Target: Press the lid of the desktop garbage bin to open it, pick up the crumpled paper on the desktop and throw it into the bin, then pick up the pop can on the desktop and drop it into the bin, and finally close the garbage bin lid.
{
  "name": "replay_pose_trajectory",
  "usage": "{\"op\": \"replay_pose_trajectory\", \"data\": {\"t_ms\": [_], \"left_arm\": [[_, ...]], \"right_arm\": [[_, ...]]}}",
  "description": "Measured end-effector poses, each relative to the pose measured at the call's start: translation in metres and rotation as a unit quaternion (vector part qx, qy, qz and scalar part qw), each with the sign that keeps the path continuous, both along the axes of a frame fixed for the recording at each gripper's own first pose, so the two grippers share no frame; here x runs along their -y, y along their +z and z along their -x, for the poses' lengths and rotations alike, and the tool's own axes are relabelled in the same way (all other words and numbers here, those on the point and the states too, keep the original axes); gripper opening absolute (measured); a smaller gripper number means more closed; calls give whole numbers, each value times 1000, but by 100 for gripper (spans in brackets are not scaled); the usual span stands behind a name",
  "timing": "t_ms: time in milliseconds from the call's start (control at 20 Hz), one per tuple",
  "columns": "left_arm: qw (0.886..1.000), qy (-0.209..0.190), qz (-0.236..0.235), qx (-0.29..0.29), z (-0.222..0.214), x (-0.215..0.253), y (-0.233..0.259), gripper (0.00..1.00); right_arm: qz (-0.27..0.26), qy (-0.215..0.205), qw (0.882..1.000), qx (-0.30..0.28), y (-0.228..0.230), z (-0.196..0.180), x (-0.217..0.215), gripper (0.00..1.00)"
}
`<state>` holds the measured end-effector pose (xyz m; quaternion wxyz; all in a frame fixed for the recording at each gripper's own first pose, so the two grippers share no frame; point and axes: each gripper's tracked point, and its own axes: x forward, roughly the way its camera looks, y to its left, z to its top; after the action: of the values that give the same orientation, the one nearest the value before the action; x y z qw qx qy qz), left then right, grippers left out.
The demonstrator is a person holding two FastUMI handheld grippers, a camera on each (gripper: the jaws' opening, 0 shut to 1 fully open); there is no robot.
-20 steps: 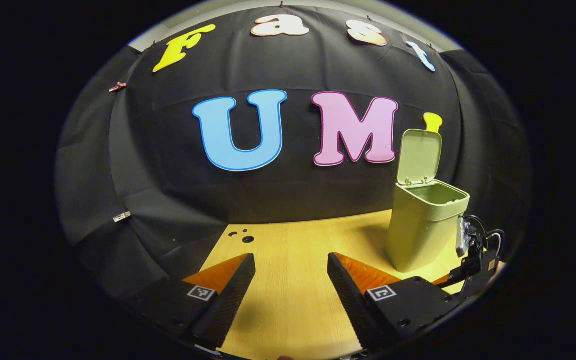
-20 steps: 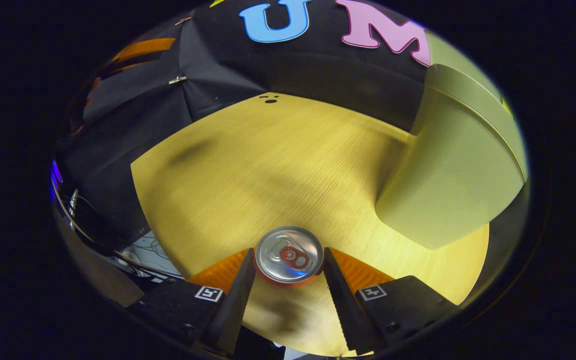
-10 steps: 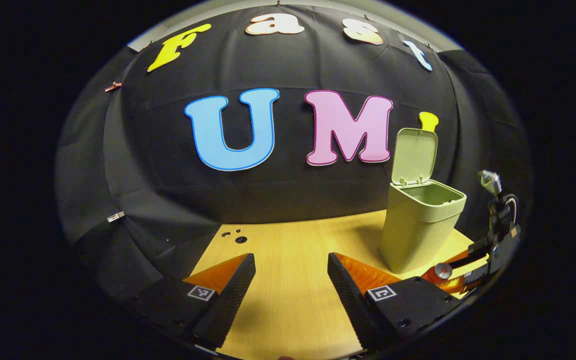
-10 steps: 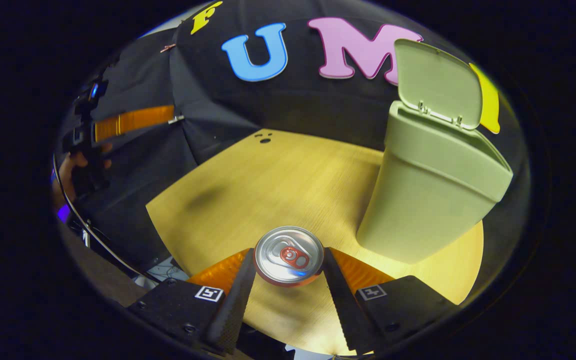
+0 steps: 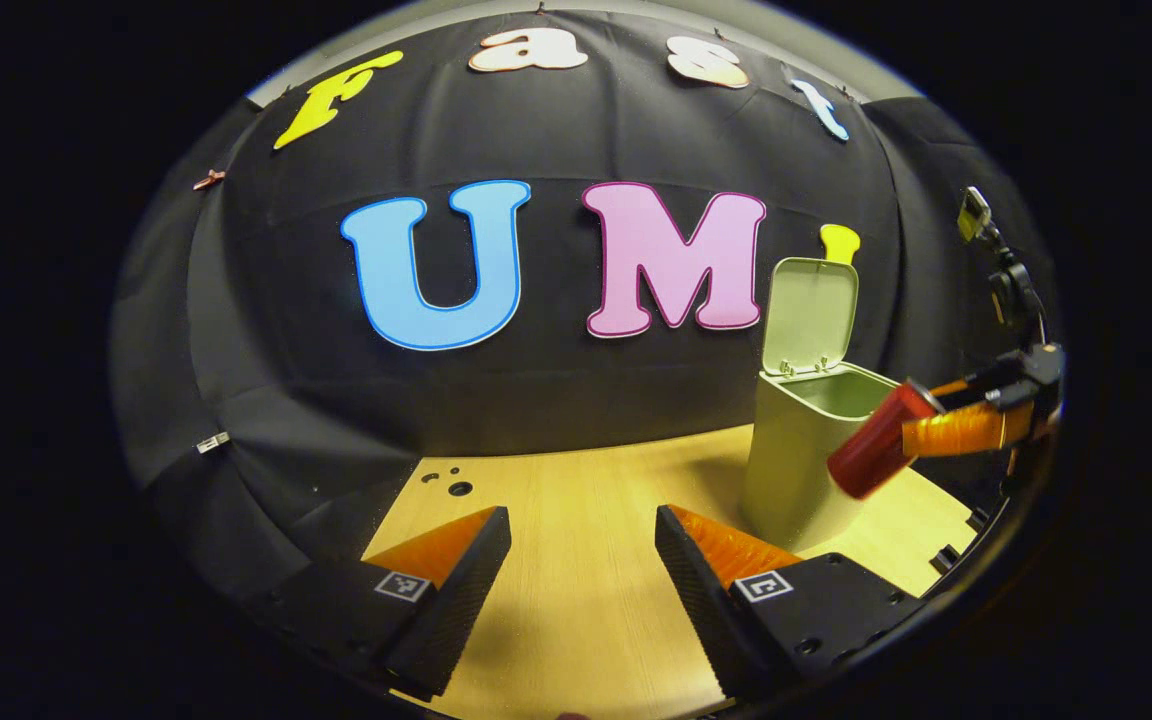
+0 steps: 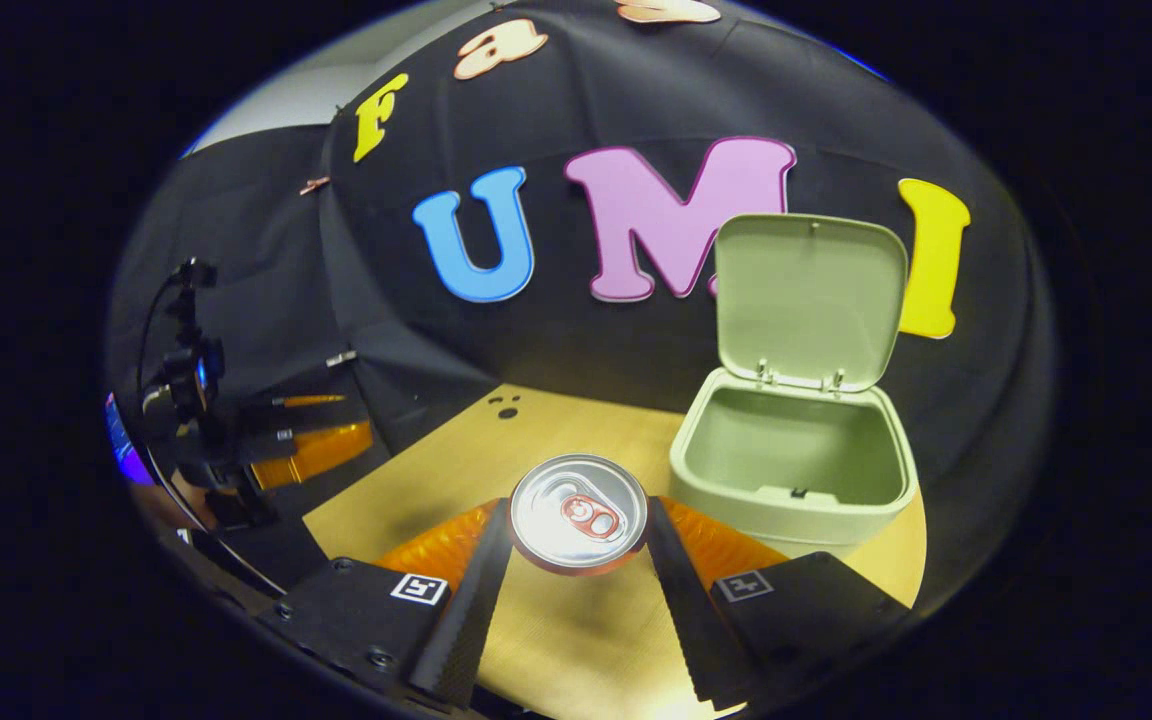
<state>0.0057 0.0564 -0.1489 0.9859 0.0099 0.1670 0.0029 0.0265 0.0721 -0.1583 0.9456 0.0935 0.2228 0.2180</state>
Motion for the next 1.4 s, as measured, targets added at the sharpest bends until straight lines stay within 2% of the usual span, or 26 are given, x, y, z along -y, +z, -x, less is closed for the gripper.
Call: {"op": "replay_pose_trajectory", "data": {"t_ms": [300,400,600,850,1400], "left_arm": [[1000,-3,5,-1,-6,6,-3,95],[1000,-1,3,-2,-8,5,-4,94],[1000,7,1,-5,-5,1,-5,94],[1000,20,-1,-11,-5,-5,-8,94],[999,36,-7,-22,-9,-17,-15,94]], "right_arm": [[-22,-66,997,45,39,-53,49,81],[-35,-90,994,53,45,-59,59,81],[-17,-134,991,24,23,-93,91,81],[28,-131,991,-19,-16,-109,97,81],[64,-103,990,-76,-63,-125,84,83]]}}
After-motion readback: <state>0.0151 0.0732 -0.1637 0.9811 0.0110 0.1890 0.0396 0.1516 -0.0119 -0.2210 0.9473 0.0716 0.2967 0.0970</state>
